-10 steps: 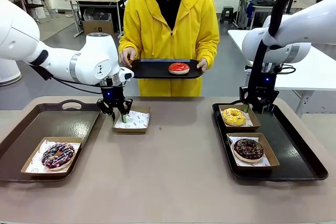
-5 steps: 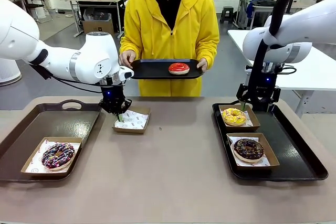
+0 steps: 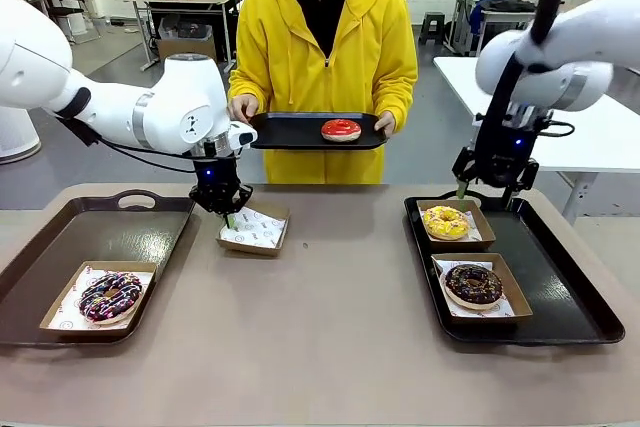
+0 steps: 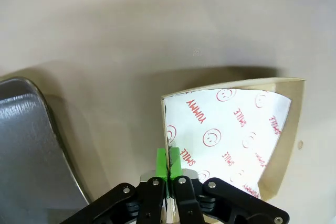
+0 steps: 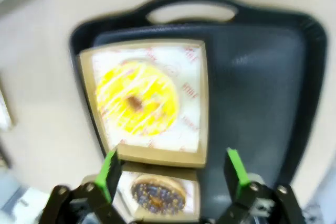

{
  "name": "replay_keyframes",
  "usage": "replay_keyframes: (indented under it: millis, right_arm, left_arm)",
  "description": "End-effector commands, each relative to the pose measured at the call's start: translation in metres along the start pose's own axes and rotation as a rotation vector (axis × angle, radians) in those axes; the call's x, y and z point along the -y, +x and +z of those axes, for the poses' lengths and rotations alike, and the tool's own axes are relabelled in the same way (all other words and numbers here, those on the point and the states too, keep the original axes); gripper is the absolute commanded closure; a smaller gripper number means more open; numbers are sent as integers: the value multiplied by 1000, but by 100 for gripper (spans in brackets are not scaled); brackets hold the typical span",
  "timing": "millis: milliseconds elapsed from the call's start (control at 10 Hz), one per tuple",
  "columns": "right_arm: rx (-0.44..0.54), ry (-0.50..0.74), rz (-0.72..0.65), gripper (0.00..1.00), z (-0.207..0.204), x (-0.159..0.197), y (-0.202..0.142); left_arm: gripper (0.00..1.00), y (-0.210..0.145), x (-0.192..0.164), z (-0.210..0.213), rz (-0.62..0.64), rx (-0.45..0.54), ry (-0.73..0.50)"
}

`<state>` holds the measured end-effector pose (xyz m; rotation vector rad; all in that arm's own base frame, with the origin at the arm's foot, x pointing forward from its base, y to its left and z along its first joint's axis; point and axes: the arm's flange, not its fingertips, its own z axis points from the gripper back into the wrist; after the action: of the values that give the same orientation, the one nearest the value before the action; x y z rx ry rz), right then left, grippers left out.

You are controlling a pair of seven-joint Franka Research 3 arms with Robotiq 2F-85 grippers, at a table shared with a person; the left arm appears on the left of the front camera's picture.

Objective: Individually package the donuts and arrange them on the tray.
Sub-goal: Place the picked Paper togo box on the Handle tray while simultaneously picking up another Paper togo box from the table with the other hand.

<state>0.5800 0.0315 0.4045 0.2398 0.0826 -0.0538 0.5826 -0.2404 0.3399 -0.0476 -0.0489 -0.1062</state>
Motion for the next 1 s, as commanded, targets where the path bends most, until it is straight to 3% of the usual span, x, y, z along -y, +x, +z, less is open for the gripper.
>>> replay_keyframes:
  millis: [0,500,900]
  right_arm:
    - [-5,228,37,0,47,36,-61]
    - [138,766,57,0,130,150,-163]
    - [230,966,-5,0,112,224,-209]
  left_arm:
    - [100,-5,21,38,-17,-36,-10]
    - [100,18,79,137,15,59,43]
    - [100,29,86,153,83,94,11]
